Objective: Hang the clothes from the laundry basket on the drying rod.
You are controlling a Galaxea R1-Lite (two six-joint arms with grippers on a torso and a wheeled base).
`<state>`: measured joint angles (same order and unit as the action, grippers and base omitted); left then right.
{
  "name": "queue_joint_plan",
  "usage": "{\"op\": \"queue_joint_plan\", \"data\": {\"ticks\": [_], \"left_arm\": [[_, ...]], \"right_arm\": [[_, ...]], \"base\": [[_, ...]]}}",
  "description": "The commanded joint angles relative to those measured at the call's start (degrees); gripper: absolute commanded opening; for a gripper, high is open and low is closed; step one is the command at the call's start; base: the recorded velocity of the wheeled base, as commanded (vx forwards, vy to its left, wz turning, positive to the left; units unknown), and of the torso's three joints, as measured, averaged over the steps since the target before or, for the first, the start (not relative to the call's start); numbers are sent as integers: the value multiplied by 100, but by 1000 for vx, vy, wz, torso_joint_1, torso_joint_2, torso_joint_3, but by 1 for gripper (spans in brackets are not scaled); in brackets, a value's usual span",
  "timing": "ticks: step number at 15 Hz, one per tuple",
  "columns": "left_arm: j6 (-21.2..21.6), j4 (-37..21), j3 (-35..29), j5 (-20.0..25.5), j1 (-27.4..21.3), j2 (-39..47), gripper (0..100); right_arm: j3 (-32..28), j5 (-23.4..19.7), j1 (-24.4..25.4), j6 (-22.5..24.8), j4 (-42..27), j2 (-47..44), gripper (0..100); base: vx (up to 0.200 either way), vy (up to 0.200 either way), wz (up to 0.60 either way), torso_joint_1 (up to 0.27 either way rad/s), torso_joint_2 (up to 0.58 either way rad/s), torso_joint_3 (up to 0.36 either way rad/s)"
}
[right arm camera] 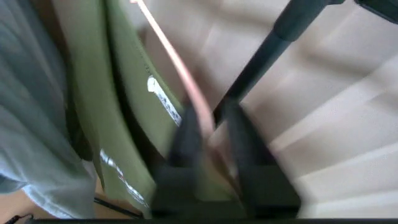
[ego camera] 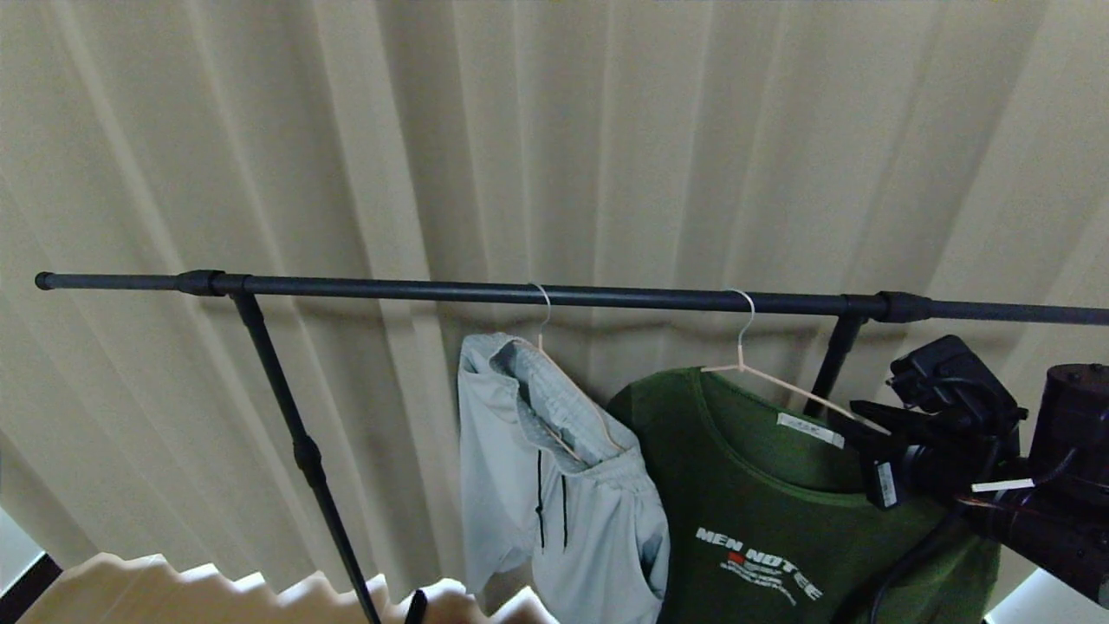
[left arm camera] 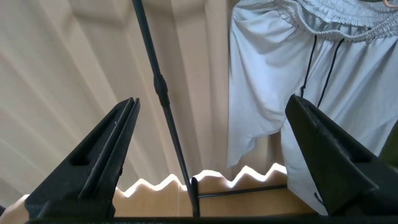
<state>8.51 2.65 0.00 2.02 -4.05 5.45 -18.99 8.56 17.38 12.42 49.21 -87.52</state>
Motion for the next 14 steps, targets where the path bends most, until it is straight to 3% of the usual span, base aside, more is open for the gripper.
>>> {"op": "queue_joint_plan", "data": {"ticks": [1, 3, 8, 10, 14], "left_arm": [[-42, -1, 0, 0, 0, 9, 100], [-77, -1, 0, 0, 0, 9, 100], [-86, -10, 0, 0, 0, 9, 100], [-86, -10, 0, 0, -8, 9, 100], [-183, -10, 0, -9, 0, 9, 100]], "right_arm": [[62, -21, 116, -3, 18, 33, 100], [98, -82, 301, -144, 141, 50, 100], [493, -961, 397, -768, 906, 200, 100], [862, -979, 389, -803, 1257, 595, 100], [1460, -944, 371, -759, 1178, 1747, 100]], "base": [[0, 0, 0, 0, 0, 0], [0, 0, 0, 0, 0, 0], [0, 0, 0, 0, 0, 0], [0, 0, 0, 0, 0, 0], [0, 0, 0, 0, 0, 0]]}}
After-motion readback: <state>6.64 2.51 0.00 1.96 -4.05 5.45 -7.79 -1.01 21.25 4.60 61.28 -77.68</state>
